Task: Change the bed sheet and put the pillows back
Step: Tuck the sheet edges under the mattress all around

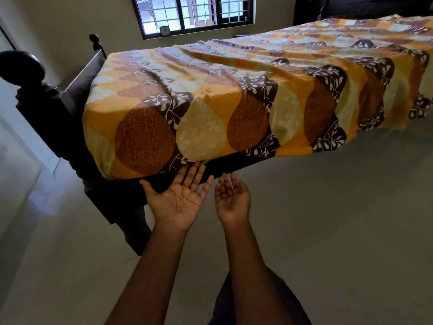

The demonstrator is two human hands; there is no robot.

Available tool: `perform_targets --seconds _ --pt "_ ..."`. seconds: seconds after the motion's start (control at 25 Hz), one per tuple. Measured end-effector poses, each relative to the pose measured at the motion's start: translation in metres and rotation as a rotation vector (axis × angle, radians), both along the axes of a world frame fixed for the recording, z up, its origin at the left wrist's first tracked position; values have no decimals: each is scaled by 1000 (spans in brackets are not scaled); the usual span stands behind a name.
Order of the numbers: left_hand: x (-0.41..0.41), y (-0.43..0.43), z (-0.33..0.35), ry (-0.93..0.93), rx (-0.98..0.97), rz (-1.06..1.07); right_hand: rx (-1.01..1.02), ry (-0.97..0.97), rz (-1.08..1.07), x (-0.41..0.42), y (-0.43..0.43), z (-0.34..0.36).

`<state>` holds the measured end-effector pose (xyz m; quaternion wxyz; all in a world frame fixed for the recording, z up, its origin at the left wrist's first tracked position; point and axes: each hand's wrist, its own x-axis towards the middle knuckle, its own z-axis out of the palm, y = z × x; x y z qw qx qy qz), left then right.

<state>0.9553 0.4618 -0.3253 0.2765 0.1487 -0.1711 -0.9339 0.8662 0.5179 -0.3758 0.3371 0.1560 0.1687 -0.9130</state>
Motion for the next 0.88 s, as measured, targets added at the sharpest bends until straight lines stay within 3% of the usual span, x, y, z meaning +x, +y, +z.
perform_targets --seconds 0.12,0.36,0.64,0.72,0.8,0.88 --pt "7 -4 2 -30 -2 27 -22 43 113 4 -21 20" --pt "20 -10 3 48 64 109 -224 113 65 10 -26 32" --pt "25 -15 -3 128 -68 51 -330 199 51 11 -41 48" --pt "24 -16 -1 61 -82 55 -263 201 78 5 -47 59" --pt "20 -14 -3 -152 -131 91 -112 236 105 1 -39 59" --pt "17 -4 -2 -349 -297 96 101 323 137 2 -17 51"
